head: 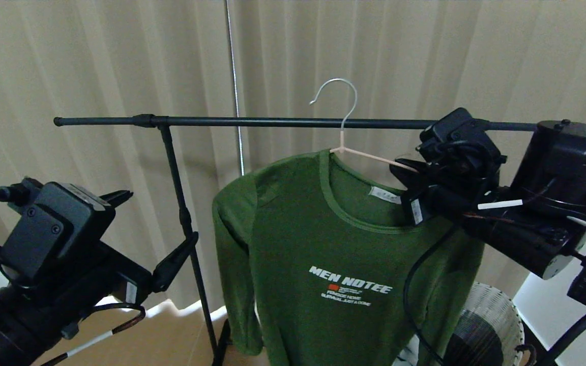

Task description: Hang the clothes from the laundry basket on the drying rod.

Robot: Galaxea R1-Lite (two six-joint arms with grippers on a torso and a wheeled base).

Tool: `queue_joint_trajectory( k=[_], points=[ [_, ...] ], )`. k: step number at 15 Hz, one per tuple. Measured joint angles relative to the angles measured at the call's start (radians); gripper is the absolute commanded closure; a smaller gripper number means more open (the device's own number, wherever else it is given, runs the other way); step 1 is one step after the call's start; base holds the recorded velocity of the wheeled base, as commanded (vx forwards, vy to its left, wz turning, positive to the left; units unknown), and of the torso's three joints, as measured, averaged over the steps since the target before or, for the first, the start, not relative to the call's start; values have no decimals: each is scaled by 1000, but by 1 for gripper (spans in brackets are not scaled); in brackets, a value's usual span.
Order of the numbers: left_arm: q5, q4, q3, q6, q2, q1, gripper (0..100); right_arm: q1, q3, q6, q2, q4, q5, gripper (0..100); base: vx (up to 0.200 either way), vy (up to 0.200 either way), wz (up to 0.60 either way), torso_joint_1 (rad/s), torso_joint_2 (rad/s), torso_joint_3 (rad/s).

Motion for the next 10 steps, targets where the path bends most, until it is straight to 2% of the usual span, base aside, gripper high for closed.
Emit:
queue_joint_trajectory(
  k=[3,6,10],
  points=[
    [-83,0,54,0,18,60,0,-4,33,3,-67,0,10,100,0,0,0,0,0,0],
    [-194,-2,41,0,73,121,0,-4,45,15,-108,-2,12,100,0,0,0,0,0,0],
    [-217,-4,13,1,140,131,0,11,47,25,-122,-34,14,100,0,0,0,0,0,0]
  ],
)
